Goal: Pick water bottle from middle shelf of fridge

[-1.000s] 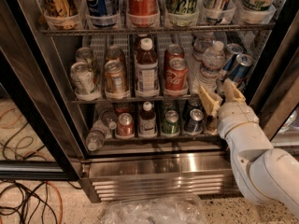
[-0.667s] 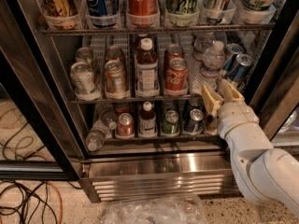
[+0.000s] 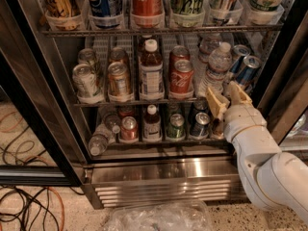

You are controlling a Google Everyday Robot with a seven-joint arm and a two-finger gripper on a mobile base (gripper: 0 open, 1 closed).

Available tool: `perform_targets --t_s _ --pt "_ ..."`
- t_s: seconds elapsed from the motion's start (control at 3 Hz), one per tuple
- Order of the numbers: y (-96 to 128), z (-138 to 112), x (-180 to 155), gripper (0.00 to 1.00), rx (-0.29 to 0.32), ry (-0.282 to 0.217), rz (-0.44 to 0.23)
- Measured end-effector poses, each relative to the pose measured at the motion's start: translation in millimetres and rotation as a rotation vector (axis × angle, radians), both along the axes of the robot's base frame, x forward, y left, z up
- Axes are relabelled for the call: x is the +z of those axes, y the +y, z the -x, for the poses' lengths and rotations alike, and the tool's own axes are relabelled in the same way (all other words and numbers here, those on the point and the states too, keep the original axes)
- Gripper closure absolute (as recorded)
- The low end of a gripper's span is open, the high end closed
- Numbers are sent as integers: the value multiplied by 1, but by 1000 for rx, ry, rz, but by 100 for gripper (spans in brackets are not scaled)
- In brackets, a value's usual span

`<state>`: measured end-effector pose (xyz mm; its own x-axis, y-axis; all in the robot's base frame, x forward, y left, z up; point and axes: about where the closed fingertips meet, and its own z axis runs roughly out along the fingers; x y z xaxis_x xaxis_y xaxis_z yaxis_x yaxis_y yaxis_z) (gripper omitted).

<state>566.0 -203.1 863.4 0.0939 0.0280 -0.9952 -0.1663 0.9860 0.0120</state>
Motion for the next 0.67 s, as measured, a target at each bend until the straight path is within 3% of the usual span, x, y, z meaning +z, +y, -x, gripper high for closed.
perform_targets --t_s 0.33,0.67 --pt "4 -7 3 34 8 1 13" --pt "9 -19 4 32 14 7 20"
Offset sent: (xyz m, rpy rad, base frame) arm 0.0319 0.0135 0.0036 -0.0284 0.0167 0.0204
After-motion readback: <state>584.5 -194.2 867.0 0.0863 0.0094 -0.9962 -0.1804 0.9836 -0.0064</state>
